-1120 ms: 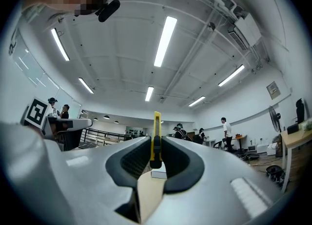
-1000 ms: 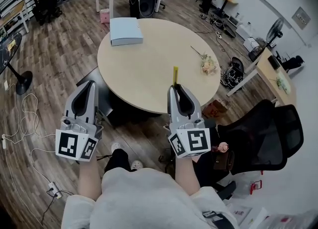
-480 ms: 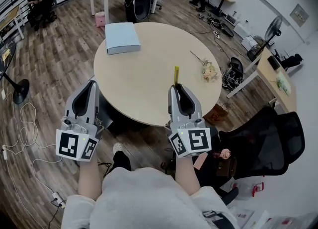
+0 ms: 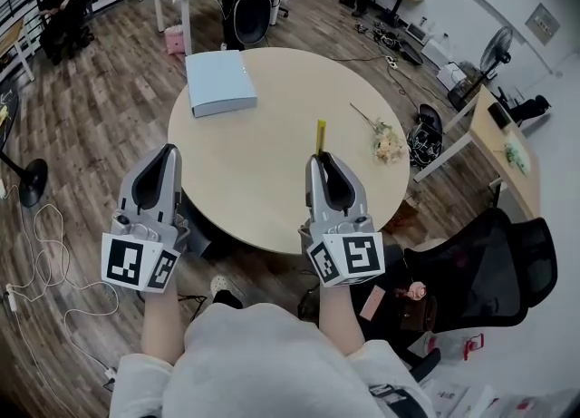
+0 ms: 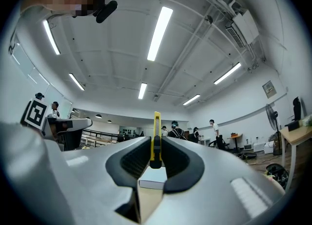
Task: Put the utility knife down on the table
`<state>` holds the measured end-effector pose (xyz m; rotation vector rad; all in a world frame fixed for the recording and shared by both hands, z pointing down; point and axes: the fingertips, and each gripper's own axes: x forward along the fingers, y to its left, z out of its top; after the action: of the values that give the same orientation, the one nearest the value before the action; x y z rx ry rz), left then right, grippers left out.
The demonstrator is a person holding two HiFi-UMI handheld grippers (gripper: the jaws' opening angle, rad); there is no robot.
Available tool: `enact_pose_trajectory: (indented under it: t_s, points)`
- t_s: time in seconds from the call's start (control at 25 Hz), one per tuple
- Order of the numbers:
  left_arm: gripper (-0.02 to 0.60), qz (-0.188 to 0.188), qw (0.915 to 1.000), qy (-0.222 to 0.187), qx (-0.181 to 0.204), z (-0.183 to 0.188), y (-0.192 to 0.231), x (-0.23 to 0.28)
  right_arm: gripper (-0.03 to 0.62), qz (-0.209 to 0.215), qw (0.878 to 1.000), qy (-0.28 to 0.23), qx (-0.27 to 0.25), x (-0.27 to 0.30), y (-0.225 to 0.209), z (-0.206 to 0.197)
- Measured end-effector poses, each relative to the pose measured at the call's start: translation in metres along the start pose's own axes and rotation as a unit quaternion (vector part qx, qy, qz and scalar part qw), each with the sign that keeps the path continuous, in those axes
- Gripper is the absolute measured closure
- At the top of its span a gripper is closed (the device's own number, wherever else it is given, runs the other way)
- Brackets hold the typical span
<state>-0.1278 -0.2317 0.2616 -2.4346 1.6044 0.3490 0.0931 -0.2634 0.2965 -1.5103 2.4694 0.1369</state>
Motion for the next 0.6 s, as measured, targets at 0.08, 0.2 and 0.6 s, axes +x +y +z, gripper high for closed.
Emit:
enact_pose_trajectory:
  t_s: [0.08,0.2,0.6]
  points:
    - [0.574,-0.004,1.0000,0.000,-0.002,-0.003,0.012,0.010,0.519,-0.005,1.000,0.001,-0.001,0.013,0.000,-0.003]
    - [0.574,-0.010,0.9999,0.001,-0.006,-0.009,0.026,0.023,0.519,-0.011,1.000,0.003,-0.004,0.029,0.000,-0.009]
    - [0.574,-0.039,0.9990,0.013,-0.017,-0.035,0.071,0.061,0.519,-0.040,0.999,0.020,0.006,0.080,0.000,-0.039]
